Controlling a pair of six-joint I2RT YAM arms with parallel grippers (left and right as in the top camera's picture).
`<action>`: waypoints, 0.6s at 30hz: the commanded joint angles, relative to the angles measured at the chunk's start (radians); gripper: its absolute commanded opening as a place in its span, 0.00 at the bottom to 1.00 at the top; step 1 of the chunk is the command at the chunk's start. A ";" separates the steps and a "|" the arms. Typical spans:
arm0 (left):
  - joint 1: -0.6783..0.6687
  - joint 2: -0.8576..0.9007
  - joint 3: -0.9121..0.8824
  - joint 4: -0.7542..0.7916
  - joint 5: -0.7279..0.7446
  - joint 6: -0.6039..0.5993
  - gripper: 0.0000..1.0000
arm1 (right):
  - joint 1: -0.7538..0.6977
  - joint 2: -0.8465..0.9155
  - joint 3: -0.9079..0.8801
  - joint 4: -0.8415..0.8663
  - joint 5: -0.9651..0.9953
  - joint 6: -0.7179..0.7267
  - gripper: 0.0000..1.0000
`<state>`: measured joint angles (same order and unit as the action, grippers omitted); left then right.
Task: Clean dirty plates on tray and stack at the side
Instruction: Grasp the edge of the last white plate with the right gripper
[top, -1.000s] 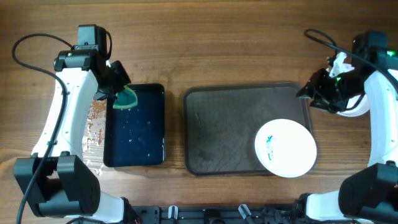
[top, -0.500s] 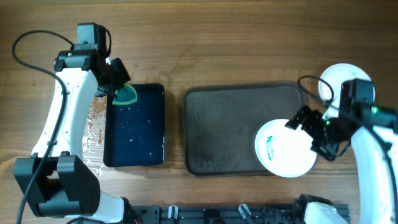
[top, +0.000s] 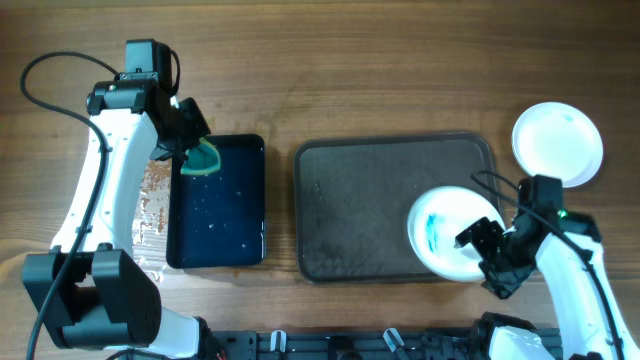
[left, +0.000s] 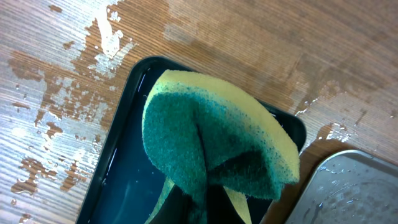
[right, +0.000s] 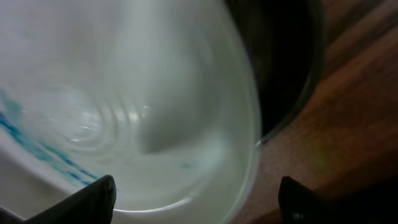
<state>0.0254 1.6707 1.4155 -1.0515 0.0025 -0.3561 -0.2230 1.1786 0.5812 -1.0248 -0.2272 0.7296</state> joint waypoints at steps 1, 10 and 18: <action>-0.002 0.002 0.021 -0.016 0.008 0.013 0.04 | 0.001 -0.004 -0.070 0.084 -0.028 0.059 0.84; -0.002 0.002 0.021 -0.040 0.009 0.008 0.04 | 0.001 -0.004 -0.079 0.222 -0.057 0.009 0.84; -0.002 0.002 0.021 -0.038 0.008 0.009 0.04 | 0.001 -0.004 -0.078 0.238 -0.097 0.031 0.84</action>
<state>0.0254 1.6707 1.4158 -1.0924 0.0025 -0.3561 -0.2230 1.1786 0.5060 -0.7982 -0.2619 0.7593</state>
